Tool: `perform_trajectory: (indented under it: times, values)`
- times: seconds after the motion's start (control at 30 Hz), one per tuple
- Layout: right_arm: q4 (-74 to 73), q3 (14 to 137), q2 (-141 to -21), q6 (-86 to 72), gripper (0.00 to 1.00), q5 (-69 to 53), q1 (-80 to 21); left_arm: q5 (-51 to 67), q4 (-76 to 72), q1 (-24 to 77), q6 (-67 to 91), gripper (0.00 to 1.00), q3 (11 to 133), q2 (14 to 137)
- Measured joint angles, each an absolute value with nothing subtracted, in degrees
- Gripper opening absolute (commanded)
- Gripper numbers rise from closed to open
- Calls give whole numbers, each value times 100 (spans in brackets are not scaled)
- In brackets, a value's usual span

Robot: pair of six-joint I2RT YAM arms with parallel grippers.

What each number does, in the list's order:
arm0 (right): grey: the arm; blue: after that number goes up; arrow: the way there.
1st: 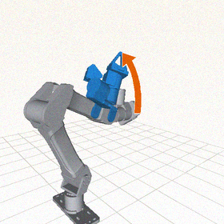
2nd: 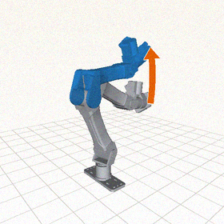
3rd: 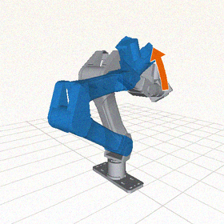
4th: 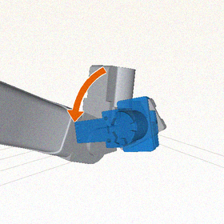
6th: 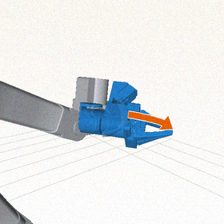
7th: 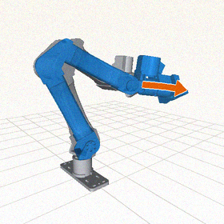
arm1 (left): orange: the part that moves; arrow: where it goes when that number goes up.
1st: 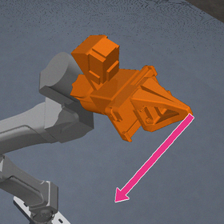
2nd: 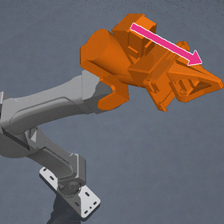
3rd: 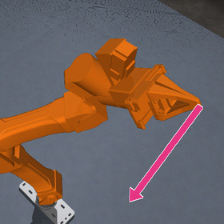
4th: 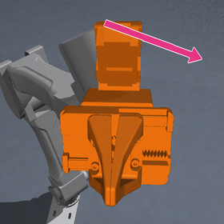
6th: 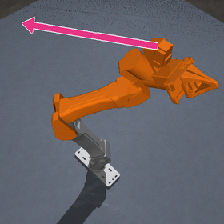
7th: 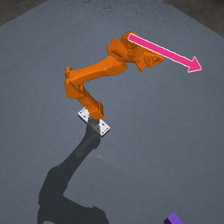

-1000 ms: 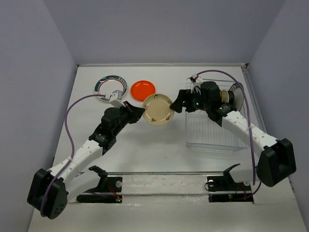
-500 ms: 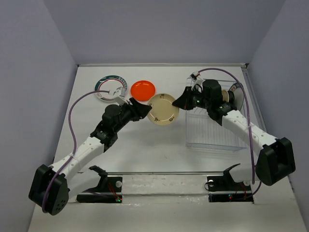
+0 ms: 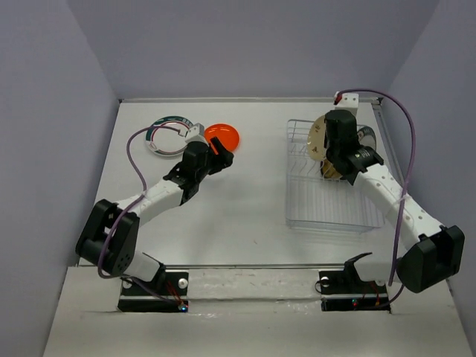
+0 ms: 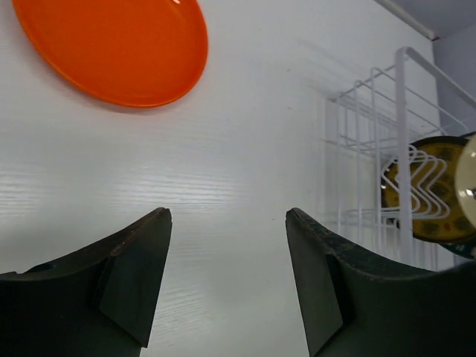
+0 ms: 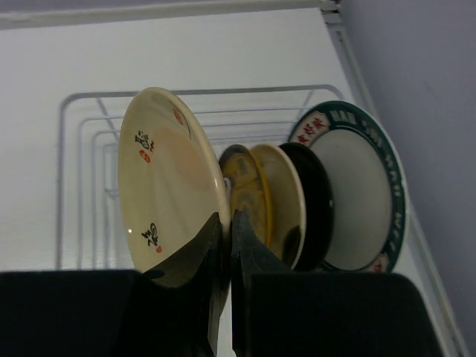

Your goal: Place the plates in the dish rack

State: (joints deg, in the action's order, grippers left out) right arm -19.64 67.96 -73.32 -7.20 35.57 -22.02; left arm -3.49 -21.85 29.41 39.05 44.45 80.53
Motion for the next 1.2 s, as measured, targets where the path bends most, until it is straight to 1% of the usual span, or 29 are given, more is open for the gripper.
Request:
perform_trajectory:
  times: [0.03,0.07,0.17,0.47,0.67,0.93,1.2]
  values:
    - [-2001,6796,-7376,-624,7,3763,-2180,-432,-2132,2908,3907,82,4495,8228]
    - [-2047,6796,-7476,-504,7,4003,-2169,-497,-2093,2899,3918,85,4539,8289]
    - [-2130,6799,-7767,-220,7,4388,-2126,-672,-2003,2788,3951,88,4720,8726]
    - [-2141,7076,-8359,294,7,4812,-2032,-917,-1997,2314,4130,87,5168,9478]
    - [-2134,7120,-8296,666,7,4998,-1953,-950,-1986,2163,4211,85,5175,9778]
    - [-2102,7120,-8200,788,7,4853,-1951,-950,-1990,2123,4287,82,5330,10051]
    - [-2104,7052,-8591,563,7,4521,-1959,-952,-1979,2049,4340,78,5754,10442]
